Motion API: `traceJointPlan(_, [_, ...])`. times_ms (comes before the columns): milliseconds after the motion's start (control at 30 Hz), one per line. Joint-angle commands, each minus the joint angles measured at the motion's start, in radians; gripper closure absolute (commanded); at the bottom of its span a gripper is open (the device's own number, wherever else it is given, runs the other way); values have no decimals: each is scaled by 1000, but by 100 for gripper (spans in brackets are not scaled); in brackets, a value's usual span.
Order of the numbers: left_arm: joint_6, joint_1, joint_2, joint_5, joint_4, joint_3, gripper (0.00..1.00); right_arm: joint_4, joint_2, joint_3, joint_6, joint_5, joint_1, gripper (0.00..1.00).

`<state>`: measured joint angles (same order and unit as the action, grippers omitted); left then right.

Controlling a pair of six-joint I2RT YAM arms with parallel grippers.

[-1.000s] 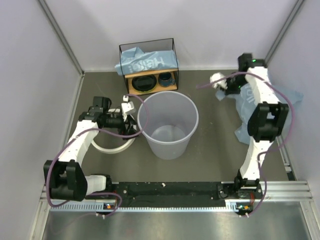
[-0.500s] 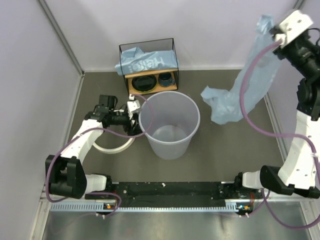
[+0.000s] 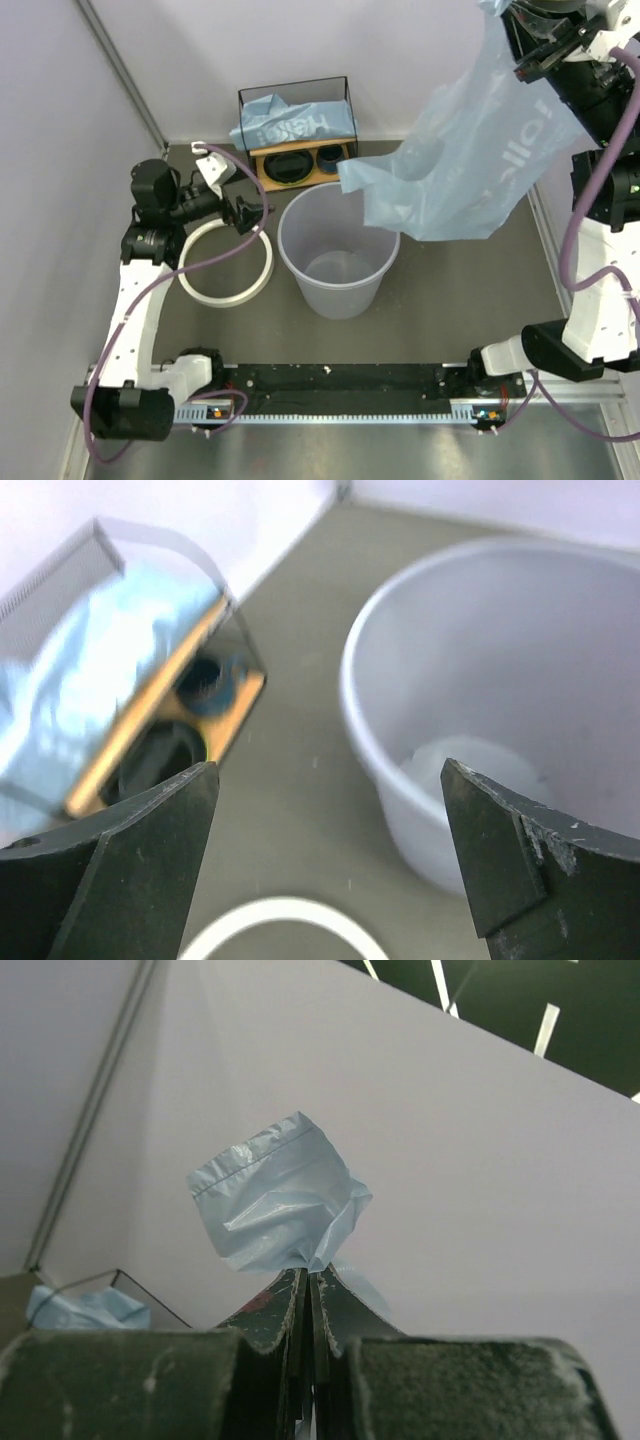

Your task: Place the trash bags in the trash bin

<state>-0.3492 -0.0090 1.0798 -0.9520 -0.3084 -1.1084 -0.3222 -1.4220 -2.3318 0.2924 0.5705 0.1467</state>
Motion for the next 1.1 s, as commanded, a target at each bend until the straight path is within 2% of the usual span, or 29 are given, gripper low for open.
traceJointPlan(0, [186,-99,-26,-143,158,-99,1,170,-2,-23,-91,-44,99,100])
traceJointPlan(167, [334,-287,-35,-145,231,-82,1,227,-54,-115,-99,-66,197,100])
traceJointPlan(233, [411,-373,-46,-105,300,-42,1,253,-60,-116,-90,-73,255,100])
traceJointPlan(300, [462,-445,-41,-73,446,-41,1,253,-64,-110,-39,-106,333,100])
traceJointPlan(367, [561,-477,-26,-18,529,-68,1,265,-66,-98,-15,-130,376,100])
traceJointPlan(500, [605,-543,31,59,583,-177,3,281,-94,-77,5,-172,473,100])
traceJointPlan(567, [636,-546,45,70,586,-254,11,307,-109,-66,17,-188,511,100])
traceJointPlan(600, [636,-546,43,64,580,-272,29,308,-117,-73,25,-195,524,100])
traceJointPlan(667, [647,-546,23,84,571,-289,47,314,-146,-87,51,-236,565,100])
traceJointPlan(700, [647,-545,-1,87,565,-286,68,313,-152,-95,56,-251,577,100])
traceJointPlan(767, [636,-545,-21,119,543,-294,93,356,-166,-92,63,-320,618,100])
traceJointPlan(800, [635,-540,-46,142,529,-297,100,363,-167,-83,65,-349,631,100])
traceJointPlan(933, [628,-503,-86,203,463,-332,100,353,-141,-11,42,-443,679,100])
traceJointPlan(1067, [638,-442,-106,226,417,-334,100,283,-92,72,-60,-416,685,100])
